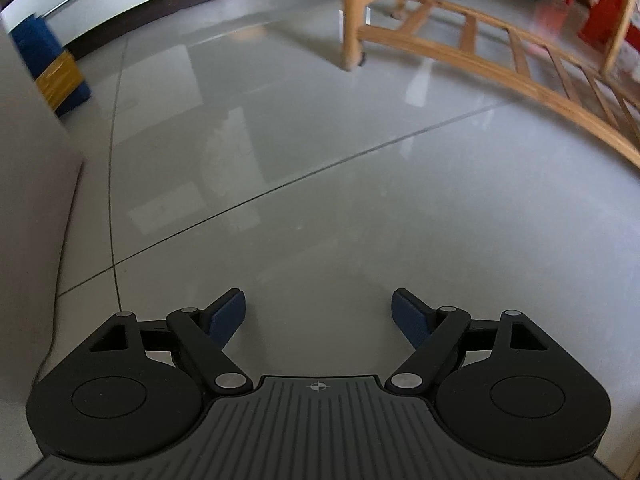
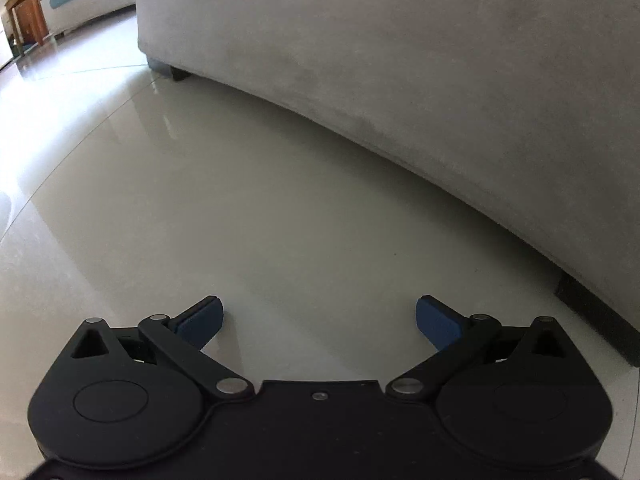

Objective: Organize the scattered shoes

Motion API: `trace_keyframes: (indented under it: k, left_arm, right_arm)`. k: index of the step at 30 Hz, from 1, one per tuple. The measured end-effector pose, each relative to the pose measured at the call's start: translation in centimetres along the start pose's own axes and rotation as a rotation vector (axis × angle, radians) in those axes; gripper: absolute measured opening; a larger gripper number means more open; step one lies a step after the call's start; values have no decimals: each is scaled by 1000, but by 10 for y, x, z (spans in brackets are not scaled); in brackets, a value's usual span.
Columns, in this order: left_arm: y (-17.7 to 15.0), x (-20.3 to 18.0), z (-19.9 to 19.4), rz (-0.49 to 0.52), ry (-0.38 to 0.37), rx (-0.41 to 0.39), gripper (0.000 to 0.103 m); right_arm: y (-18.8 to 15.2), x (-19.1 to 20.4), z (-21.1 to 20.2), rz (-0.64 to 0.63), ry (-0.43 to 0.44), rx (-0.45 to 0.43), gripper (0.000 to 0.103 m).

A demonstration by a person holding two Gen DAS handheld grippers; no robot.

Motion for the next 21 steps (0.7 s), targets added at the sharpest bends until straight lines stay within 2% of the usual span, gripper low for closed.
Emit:
trace_keyframes:
  k: [6, 12, 21]
  left_arm:
    - [-1, 7, 3, -21, 6, -35, 82]
    - [-2, 20, 6, -93, 54, -81, 83]
    - [-5, 27, 12, -117, 74, -137, 95]
  right_arm:
    - [-11, -11, -1, 64, -49, -44, 103]
    - [-25, -20, -10, 128, -96, -65, 103]
    - [-41, -28, -9, 140, -109, -128, 103]
Point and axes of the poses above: each gripper's, at about its wrist camera, not at the fingertips, and z roughly the way its jaws point, x to its left, y to its top, the point moved 2 cm from there along z, roughly the way its jaws point, and after that the axes turned 3 degrees about x, right-handed, at the moved point
